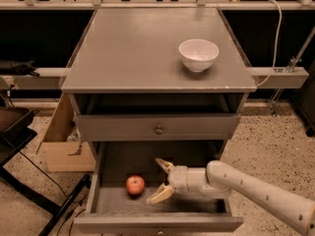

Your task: Pick apple from middle drawer and place on counter

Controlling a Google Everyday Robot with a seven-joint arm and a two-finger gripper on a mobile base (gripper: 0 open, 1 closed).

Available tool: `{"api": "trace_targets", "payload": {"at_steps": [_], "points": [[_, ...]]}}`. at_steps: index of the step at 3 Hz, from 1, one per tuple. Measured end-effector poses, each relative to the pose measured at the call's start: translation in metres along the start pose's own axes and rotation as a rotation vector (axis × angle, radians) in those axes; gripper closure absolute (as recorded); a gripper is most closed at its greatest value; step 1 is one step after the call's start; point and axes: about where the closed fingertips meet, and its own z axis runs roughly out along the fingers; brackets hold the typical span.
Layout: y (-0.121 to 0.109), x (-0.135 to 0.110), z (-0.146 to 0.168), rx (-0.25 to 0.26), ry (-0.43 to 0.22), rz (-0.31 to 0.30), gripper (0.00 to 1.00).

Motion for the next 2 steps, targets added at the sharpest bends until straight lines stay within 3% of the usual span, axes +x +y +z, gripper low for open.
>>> {"api": "trace_targets", "payload": {"at_steps": [2], "points": [[-0.013, 0.021, 0.056, -0.057, 0.14, -0.085, 0.0]]}}
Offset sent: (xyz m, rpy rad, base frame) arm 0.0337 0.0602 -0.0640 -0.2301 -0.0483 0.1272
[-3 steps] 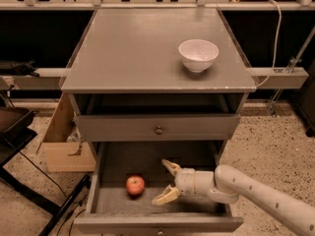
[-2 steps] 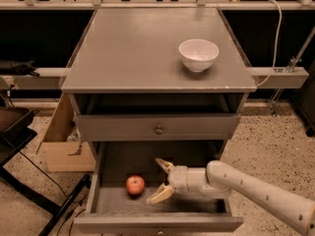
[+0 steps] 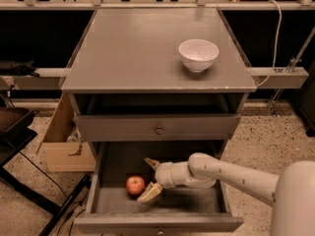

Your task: Pick apple from middle drawer and place on counter

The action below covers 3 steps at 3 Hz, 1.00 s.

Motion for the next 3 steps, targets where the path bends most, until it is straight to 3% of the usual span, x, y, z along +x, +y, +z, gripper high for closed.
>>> {"api": "trace_targets", "payload": {"at_steps": [1, 2, 3], "points": [[0.007, 0.009, 0.021, -0.027, 0.031, -0.009, 0.0], [0.021, 0.014, 0.042, -0.057, 0.028, -0.008, 0.15], [0.021, 0.014, 0.042, -0.057, 0.028, -0.008, 0.39]]}}
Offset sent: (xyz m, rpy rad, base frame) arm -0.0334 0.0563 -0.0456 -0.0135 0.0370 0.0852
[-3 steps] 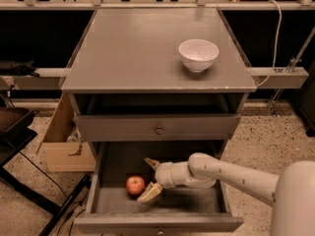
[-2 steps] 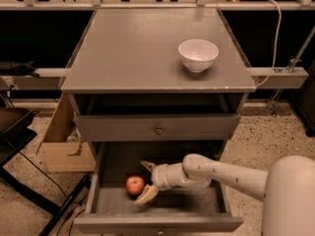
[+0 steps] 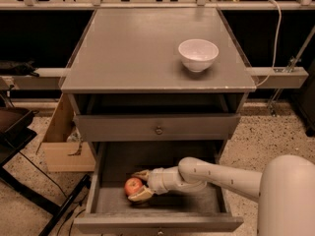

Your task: Pick apple from middle drawer and place on counter

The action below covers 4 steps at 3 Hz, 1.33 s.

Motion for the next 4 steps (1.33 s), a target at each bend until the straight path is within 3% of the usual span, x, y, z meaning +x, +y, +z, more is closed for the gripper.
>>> {"api": "trace_targets", "payload": {"at_steps": [2, 3, 4], "points": [[0.004, -0.011, -0.015, 0.006, -0.001, -0.004, 0.85], [0.019, -0.04, -0.062, -0.022, 0.011, -0.002, 1.0], [0.03, -0.094, -0.134, -0.052, 0.026, -0.006, 1.0]]}}
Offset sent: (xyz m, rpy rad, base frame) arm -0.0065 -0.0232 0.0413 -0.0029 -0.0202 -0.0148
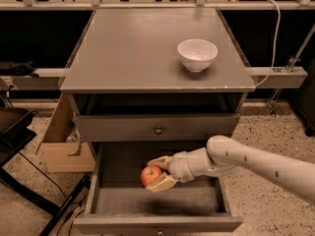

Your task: Pick apple from middle drawer and place on counter

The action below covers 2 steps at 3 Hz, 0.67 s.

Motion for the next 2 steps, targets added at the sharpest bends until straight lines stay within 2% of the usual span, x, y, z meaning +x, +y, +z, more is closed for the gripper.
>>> {"api": "trace_targets", "payload": {"at_steps": [1, 2], "points": [[0.003, -0.065, -0.07, -0.003, 0.032, -0.004, 1.0], [-0.008, -0.146, -0.143, 0.025, 0.063, -0.025, 1.0]]}}
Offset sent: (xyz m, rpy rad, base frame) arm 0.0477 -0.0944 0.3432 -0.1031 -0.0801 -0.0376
